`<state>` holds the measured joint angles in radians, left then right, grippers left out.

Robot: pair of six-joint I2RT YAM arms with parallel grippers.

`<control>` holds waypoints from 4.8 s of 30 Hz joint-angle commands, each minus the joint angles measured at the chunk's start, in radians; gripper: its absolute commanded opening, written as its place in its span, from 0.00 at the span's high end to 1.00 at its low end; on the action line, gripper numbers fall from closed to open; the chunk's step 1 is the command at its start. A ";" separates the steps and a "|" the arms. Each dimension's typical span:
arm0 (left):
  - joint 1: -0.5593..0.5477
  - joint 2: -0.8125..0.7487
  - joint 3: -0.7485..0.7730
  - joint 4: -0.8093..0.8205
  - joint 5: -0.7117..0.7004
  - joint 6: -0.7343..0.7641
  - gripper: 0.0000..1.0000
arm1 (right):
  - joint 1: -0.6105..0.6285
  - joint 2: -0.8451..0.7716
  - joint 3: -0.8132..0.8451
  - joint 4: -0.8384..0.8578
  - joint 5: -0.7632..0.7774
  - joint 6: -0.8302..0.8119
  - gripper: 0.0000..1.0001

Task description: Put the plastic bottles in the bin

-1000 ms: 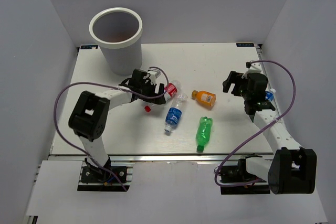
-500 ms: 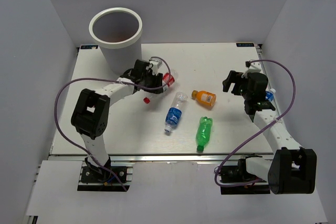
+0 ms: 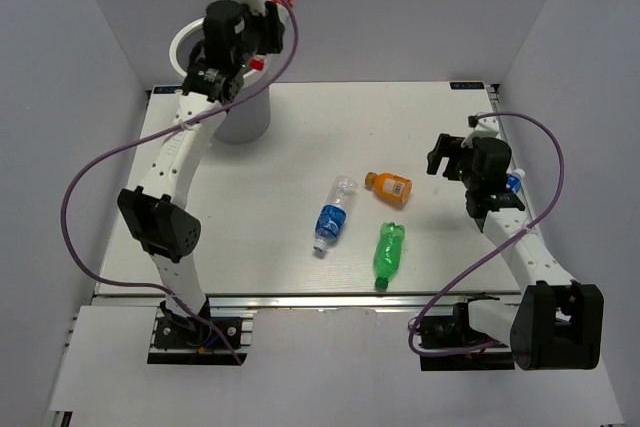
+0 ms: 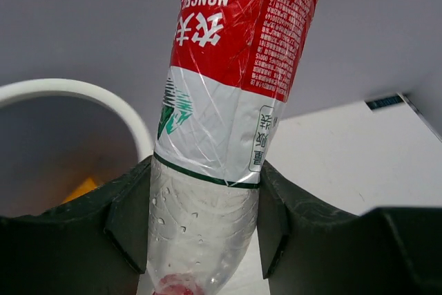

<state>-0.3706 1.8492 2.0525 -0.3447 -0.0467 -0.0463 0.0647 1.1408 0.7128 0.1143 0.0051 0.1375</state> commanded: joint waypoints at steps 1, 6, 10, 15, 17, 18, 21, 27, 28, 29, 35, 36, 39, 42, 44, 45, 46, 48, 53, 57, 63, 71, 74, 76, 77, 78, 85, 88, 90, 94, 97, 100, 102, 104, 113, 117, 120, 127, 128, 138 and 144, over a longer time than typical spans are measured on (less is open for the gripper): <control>0.106 0.070 0.087 -0.068 -0.059 -0.036 0.47 | -0.005 0.004 0.051 0.033 0.030 -0.021 0.11; 0.228 0.102 0.103 -0.039 -0.010 -0.081 0.29 | -0.006 0.010 0.060 0.024 0.029 -0.024 0.11; 0.246 0.110 0.089 -0.016 -0.007 -0.104 0.02 | -0.008 0.016 0.054 0.031 0.004 -0.033 0.11; 0.246 0.093 0.097 -0.013 0.024 -0.113 0.02 | -0.008 0.023 0.063 0.019 0.004 -0.032 0.11; 0.246 0.073 0.098 -0.028 0.033 -0.130 0.02 | -0.006 0.013 0.060 0.022 0.004 -0.029 0.11; 0.245 0.064 0.098 -0.040 0.047 -0.139 0.02 | -0.008 0.008 0.057 0.025 0.004 -0.026 0.11; 0.240 -0.004 0.010 -0.069 0.238 -0.182 0.02 | -0.008 -0.012 0.042 0.030 0.019 -0.004 0.11; -0.011 -0.218 -0.412 -0.002 0.144 -0.144 0.02 | -0.009 -0.023 0.039 -0.010 0.145 0.079 0.11; -0.063 -0.238 -0.524 0.007 0.151 -0.162 0.02 | -0.011 -0.019 0.043 -0.024 0.166 0.094 0.11; -0.079 -0.254 -0.579 0.035 0.184 -0.182 0.02 | -0.012 -0.016 0.050 -0.037 0.203 0.128 0.11; -0.209 -0.331 -0.895 0.093 0.228 -0.305 0.02 | -0.019 -0.012 0.043 -0.090 0.245 0.211 0.11; -0.226 -0.328 -0.913 0.089 0.223 -0.325 0.02 | -0.019 -0.019 0.030 -0.090 0.236 0.227 0.11; -0.298 -0.315 -0.985 0.124 0.206 -0.362 0.02 | -0.019 -0.047 -0.019 -0.076 0.202 0.258 0.11; -0.340 -0.288 -1.035 0.179 0.229 -0.391 0.02 | -0.019 -0.079 -0.053 -0.071 0.171 0.292 0.11; -0.364 -0.263 -1.046 0.207 0.234 -0.394 0.02 | -0.019 -0.095 -0.073 -0.087 0.144 0.312 0.10; -0.369 -0.259 -1.052 0.214 0.226 -0.400 0.02 | -0.019 -0.111 -0.079 -0.093 0.139 0.316 0.11; -0.379 -0.254 -1.057 0.243 0.226 -0.403 0.02 | -0.019 -0.119 -0.088 -0.099 0.141 0.326 0.11; -0.387 -0.234 -1.059 0.266 0.228 -0.412 0.02 | -0.019 -0.145 -0.101 -0.113 0.150 0.341 0.11; -0.418 -0.157 -1.025 0.260 0.174 -0.411 0.04 | -0.019 -0.190 -0.144 -0.143 0.188 0.356 0.11; -0.418 -0.116 -0.985 0.222 0.143 -0.405 0.36 | -0.019 -0.217 -0.153 -0.134 0.191 0.346 0.11; -0.418 -0.150 -0.943 0.211 0.094 -0.351 0.52 | -0.019 -0.217 -0.170 -0.096 0.197 0.336 0.11; -0.410 -0.224 -0.861 0.156 -0.014 -0.291 0.73 | -0.017 -0.202 -0.173 -0.068 0.154 0.310 0.11; -0.375 -0.286 -0.786 0.136 -0.036 -0.242 0.73 | -0.019 -0.204 -0.176 -0.058 0.136 0.301 0.11; -0.318 -0.306 -0.731 0.109 -0.039 -0.228 0.73 | -0.019 -0.205 -0.177 -0.054 0.138 0.297 0.11; -0.318 -0.320 -0.703 0.108 -0.039 -0.204 0.73 | -0.019 -0.208 -0.177 -0.050 0.136 0.291 0.11; -0.245 -0.326 -0.653 0.102 -0.056 -0.193 0.73 | -0.017 -0.210 -0.177 -0.048 0.134 0.289 0.11; -0.002 -0.260 -0.418 0.210 -0.166 -0.159 0.68 | -0.019 -0.208 -0.182 -0.027 0.131 0.275 0.11; 0.088 -0.211 -0.339 0.274 -0.215 -0.167 0.72 | -0.017 -0.201 -0.185 -0.022 0.133 0.269 0.11; 0.149 -0.183 -0.302 0.315 -0.222 -0.173 0.71 | -0.019 -0.193 -0.181 -0.016 0.127 0.263 0.11; 0.220 -0.075 -0.210 0.331 -0.229 -0.228 0.66 | -0.017 -0.174 -0.174 -0.015 0.128 0.258 0.11; 0.225 -0.035 -0.222 0.449 -0.286 -0.208 0.46 | -0.019 -0.161 -0.168 -0.013 0.125 0.252 0.11; 0.228 0.042 -0.157 0.440 -0.317 -0.187 0.29 | -0.019 -0.148 -0.158 -0.025 0.111 0.240 0.11; 0.228 0.097 -0.073 0.362 -0.358 -0.185 0.21 | -0.019 -0.151 -0.159 -0.034 0.121 0.246 0.11; 0.228 0.102 -0.061 0.349 -0.369 -0.196 0.02 | -0.019 -0.161 -0.161 -0.033 0.127 0.246 0.11; 0.225 0.013 -0.127 0.239 -0.213 -0.196 0.02 | -0.017 -0.196 -0.162 -0.051 0.116 0.255 0.11; 0.203 -0.019 -0.104 0.118 -0.138 -0.198 0.02 | -0.019 -0.216 -0.162 -0.079 0.157 0.278 0.11; 0.130 -0.062 -0.130 0.027 -0.114 -0.175 0.02 | -0.019 -0.217 -0.162 -0.090 0.173 0.287 0.11; -0.114 -0.263 -0.650 0.208 0.118 -0.279 0.02 | -0.017 -0.213 -0.150 -0.113 0.173 0.287 0.11; -0.135 -0.272 -0.716 0.219 0.146 -0.302 0.02 | -0.019 -0.214 -0.150 -0.113 0.174 0.287 0.11; -0.241 -0.392 -1.011 0.234 0.020 -0.444 0.02 | 0.085 -0.122 -0.070 -0.027 -0.352 -0.190 0.11; -0.241 -0.490 -1.141 0.239 -0.031 -0.463 0.02 | 0.153 0.118 0.120 -0.304 -0.484 -0.639 0.11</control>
<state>-0.6132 1.4376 0.9394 -0.1444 -0.0322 -0.4839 0.2108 1.1828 0.7441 -0.0536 -0.3523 -0.2043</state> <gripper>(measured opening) 0.982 0.895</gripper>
